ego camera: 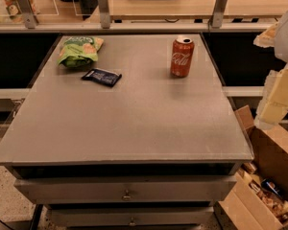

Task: Move coke can near rxbar blueberry

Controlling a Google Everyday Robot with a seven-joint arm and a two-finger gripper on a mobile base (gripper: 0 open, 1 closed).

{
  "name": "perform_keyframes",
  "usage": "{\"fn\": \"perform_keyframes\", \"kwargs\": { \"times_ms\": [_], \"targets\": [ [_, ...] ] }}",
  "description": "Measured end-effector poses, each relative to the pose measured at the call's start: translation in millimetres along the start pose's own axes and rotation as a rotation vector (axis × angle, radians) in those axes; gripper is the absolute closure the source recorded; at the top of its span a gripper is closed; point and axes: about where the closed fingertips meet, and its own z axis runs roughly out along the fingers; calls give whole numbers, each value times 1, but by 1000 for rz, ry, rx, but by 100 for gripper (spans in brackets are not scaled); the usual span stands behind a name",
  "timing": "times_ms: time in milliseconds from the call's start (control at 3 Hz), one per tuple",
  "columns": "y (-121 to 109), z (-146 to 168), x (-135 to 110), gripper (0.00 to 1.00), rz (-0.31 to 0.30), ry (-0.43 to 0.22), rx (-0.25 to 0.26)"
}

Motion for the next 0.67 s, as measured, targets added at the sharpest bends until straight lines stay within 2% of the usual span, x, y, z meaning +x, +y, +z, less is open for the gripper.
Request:
{"fn": "perform_keyframes", "kwargs": {
  "times_ms": [667],
  "targets": [
    [-5,2,-2,0,7,-22,4]
  ]
}}
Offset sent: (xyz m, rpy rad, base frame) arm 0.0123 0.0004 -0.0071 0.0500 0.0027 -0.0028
